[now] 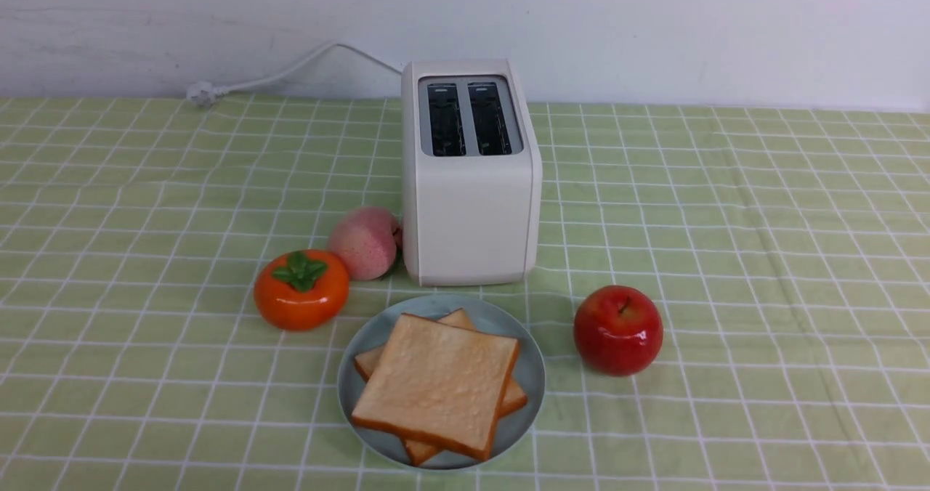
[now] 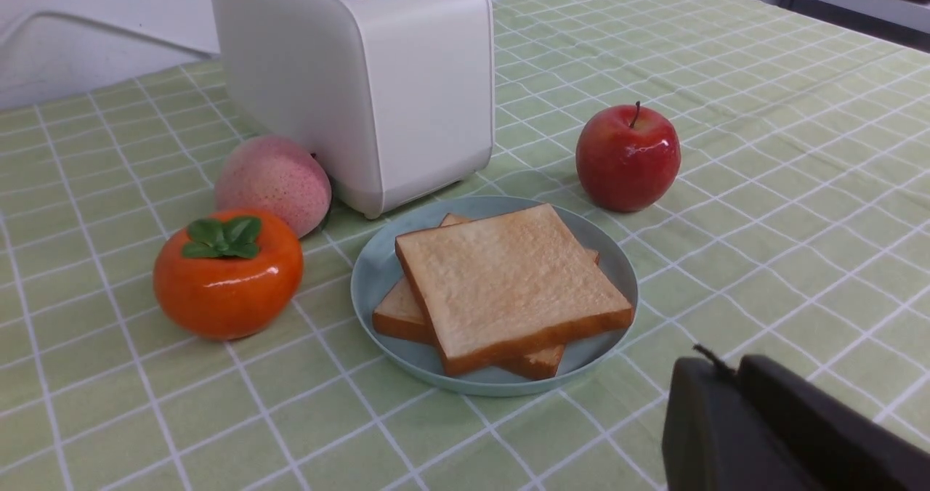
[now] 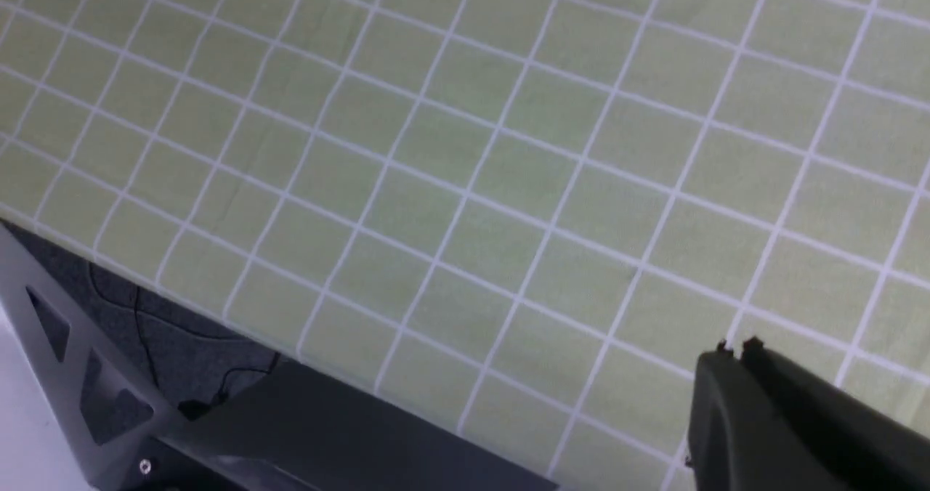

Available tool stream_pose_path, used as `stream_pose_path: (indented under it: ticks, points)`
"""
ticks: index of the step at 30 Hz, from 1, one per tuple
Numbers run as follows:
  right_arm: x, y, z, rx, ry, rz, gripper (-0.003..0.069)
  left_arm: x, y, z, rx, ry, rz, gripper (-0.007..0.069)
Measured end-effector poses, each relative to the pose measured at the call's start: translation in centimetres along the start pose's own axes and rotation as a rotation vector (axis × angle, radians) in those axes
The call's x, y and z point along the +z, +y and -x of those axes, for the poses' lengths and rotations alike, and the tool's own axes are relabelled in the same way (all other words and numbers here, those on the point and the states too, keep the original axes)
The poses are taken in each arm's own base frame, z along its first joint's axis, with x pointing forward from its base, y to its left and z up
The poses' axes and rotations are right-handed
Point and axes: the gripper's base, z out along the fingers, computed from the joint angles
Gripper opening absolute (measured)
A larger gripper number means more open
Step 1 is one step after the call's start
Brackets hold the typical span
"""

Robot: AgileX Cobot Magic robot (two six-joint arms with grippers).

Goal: Take toasted bread from bread machine on green coffee tablecloth place on plate.

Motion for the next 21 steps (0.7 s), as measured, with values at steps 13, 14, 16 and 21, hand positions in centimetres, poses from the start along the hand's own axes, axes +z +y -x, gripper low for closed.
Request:
stream_pose_path:
  ticks: [13,14,16,21]
  points:
    - [-1.6,-0.3,-3.0,-0.072,-0.195,-0.058,0.0021,0.0,0.0,0.0,0.000,0.000,0.000,0.0059]
    - [-1.7,-0.3,-3.1,-0.077,-0.215,-0.063,0.0021,0.0,0.0,0.0,0.000,0.000,0.000,0.0059]
    - [-0.5,-1.3,-3.5,-0.064,-0.403,-0.141,0.0021,0.0,0.0,0.0,0.000,0.000,0.000,0.0061]
    - [2.7,-3.6,-4.7,0.043,-0.693,-0.300,0.0021,0.0,0.0,0.0,0.000,0.000,0.000,0.0069]
